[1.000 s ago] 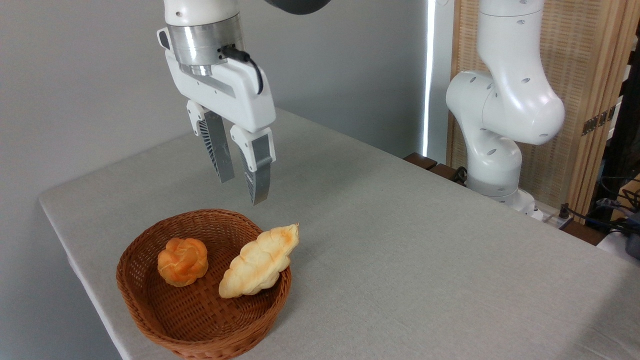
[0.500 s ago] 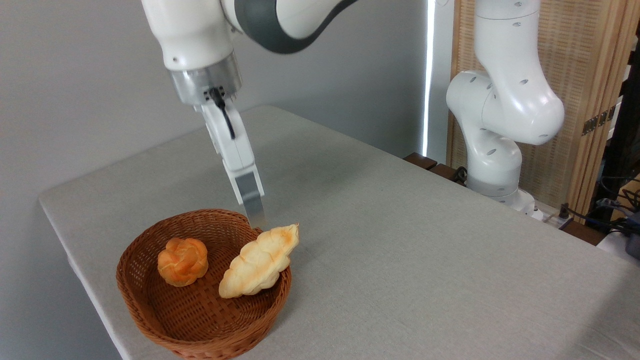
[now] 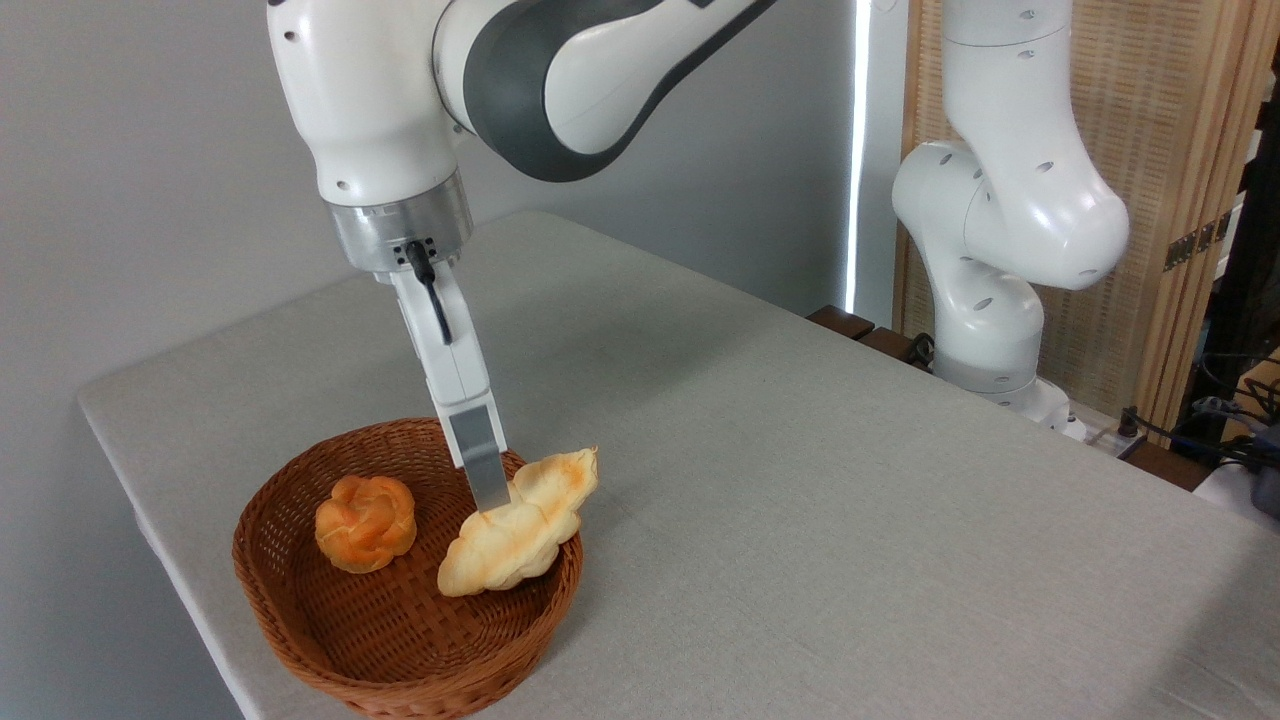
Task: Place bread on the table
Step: 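Lower the gripper down onto the long pale bread roll, then close the gripper on the end of the bread roll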
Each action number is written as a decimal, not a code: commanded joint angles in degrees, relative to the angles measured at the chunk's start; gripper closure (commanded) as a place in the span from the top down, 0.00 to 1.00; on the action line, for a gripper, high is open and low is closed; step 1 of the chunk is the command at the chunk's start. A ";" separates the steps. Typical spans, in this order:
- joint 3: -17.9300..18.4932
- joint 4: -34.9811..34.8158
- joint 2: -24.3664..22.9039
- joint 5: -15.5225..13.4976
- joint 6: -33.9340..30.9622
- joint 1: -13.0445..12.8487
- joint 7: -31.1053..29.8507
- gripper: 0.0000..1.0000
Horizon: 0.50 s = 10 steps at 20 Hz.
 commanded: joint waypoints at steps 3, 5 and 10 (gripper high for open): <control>0.80 -2.84 -0.16 2.49 0.57 0.21 4.30 1.00; 1.76 -2.93 -0.16 2.58 0.66 0.21 4.39 1.00; 1.95 -3.37 0.28 4.85 0.66 0.21 4.56 1.00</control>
